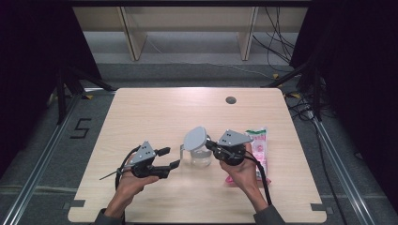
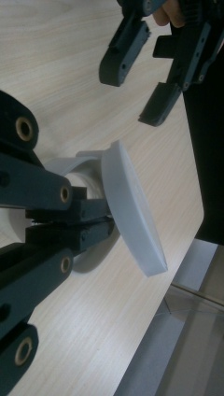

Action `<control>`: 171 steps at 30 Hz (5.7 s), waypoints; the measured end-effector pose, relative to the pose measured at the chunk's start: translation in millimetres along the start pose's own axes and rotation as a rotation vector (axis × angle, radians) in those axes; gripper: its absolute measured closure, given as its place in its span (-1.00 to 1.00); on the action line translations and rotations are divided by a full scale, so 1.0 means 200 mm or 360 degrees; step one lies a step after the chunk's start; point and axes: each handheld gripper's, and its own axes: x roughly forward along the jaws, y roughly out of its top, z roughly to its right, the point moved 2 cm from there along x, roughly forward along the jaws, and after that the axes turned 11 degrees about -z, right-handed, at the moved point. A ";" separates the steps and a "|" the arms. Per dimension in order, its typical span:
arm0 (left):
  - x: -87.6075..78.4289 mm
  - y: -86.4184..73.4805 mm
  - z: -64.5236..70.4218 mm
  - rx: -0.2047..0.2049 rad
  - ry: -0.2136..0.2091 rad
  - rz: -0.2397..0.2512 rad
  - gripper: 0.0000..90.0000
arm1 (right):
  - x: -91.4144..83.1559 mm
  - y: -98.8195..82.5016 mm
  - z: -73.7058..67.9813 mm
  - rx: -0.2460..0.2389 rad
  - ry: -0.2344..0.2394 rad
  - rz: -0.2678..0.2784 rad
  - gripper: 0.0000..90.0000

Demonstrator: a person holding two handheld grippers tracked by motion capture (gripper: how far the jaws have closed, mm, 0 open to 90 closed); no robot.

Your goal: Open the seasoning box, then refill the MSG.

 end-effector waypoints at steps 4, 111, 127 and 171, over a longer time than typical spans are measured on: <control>0.00 -0.04 0.00 0.0019 0.0034 -0.0032 -0.28 | 0.02 0.02 -0.03 -0.0050 -0.0008 0.0016 0.98; 0.05 -0.10 0.07 -0.0066 0.0019 -0.0112 -0.42 | -0.17 -0.64 0.63 0.0869 -0.0212 -0.0266 0.00; 0.06 -0.10 0.08 -0.0078 0.0021 -0.0114 -0.41 | -0.11 -0.65 0.66 0.0871 -0.0185 -0.0302 0.19; 0.06 -0.10 0.09 -0.0101 0.0011 -0.0111 -0.41 | -0.10 -0.67 0.68 0.0893 -0.0115 -0.0351 0.82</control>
